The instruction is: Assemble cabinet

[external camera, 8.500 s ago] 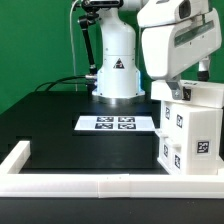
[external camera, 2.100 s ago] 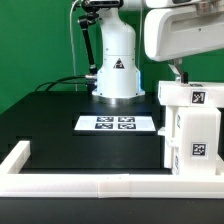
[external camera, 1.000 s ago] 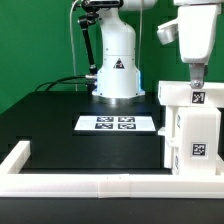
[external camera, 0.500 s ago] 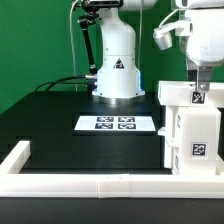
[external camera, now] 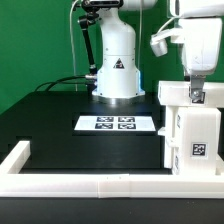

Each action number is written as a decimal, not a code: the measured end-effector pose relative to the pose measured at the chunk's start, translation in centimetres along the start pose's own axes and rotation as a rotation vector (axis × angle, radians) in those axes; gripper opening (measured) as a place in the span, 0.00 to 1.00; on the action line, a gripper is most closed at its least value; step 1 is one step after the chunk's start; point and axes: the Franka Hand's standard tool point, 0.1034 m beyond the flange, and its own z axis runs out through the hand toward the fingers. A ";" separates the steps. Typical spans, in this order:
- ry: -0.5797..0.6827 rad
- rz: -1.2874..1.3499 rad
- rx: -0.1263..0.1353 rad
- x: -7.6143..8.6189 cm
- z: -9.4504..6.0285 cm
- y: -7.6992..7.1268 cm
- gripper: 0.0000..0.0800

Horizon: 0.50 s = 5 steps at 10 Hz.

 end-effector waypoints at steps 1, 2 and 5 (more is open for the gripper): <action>0.000 0.007 0.000 -0.1 0.0 0.0 0.83; 0.000 0.039 0.000 -0.1 0.0 0.0 0.70; 0.001 0.184 0.005 -0.2 0.0 0.0 0.70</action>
Offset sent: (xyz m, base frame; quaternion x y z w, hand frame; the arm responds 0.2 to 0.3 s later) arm 0.0000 0.0000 0.0000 0.0000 0.0000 0.0000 1.0000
